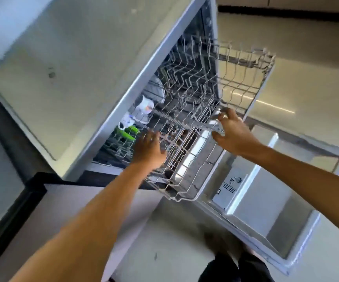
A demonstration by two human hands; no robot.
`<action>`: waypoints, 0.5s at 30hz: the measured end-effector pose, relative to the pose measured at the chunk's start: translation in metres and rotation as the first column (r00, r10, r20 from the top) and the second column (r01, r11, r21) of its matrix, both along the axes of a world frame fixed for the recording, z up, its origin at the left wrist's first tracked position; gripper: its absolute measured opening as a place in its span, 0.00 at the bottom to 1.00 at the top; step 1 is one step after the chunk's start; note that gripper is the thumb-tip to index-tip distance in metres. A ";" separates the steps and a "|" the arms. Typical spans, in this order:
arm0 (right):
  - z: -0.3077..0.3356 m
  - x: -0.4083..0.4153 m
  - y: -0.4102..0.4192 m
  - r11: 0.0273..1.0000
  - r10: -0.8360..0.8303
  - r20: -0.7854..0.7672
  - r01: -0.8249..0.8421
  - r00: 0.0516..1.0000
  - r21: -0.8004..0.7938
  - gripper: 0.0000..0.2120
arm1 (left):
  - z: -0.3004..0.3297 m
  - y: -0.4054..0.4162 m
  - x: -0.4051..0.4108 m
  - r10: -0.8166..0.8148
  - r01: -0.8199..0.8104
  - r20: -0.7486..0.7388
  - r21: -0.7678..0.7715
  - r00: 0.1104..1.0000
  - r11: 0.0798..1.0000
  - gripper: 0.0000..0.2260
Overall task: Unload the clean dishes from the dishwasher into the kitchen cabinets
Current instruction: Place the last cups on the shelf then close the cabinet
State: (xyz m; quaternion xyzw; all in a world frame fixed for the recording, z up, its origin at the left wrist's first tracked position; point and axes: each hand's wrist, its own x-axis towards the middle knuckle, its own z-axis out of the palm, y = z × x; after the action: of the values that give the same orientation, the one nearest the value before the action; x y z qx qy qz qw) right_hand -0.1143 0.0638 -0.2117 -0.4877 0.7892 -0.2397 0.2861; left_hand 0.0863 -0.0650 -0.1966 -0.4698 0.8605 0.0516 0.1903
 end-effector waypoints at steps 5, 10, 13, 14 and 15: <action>-0.030 0.007 -0.083 0.970 0.201 -0.128 -0.215 0.971 -0.109 0.26 | -0.038 -0.082 -0.015 0.472 -0.486 -0.189 -0.032 0.861 0.874 0.34; -0.053 0.013 -0.165 0.948 0.289 -0.204 -0.309 0.935 -0.074 0.33 | -0.070 -0.129 -0.012 0.589 -0.614 -0.202 -0.098 0.783 0.783 0.42; -0.066 0.018 -0.207 0.936 0.327 -0.177 -0.343 0.928 -0.072 0.36 | -0.079 -0.154 -0.007 0.618 -0.659 -0.291 -0.059 0.730 0.750 0.45; -0.070 0.021 -0.220 0.929 0.348 -0.165 -0.363 0.923 -0.070 0.37 | -0.084 -0.165 -0.005 0.638 -0.681 -0.330 -0.021 0.696 0.732 0.47; -0.073 0.024 -0.231 0.926 0.356 -0.145 -0.369 0.923 -0.076 0.37 | -0.085 -0.173 -0.003 0.672 -0.711 -0.374 0.045 0.639 0.702 0.48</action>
State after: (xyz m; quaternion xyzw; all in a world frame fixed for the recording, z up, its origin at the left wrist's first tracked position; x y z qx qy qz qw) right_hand -0.0904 -0.1669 -0.2850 -0.6538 0.6887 -0.1906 0.2489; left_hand 0.0833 -0.2383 -0.2811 -0.7544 0.6358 0.1605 -0.0314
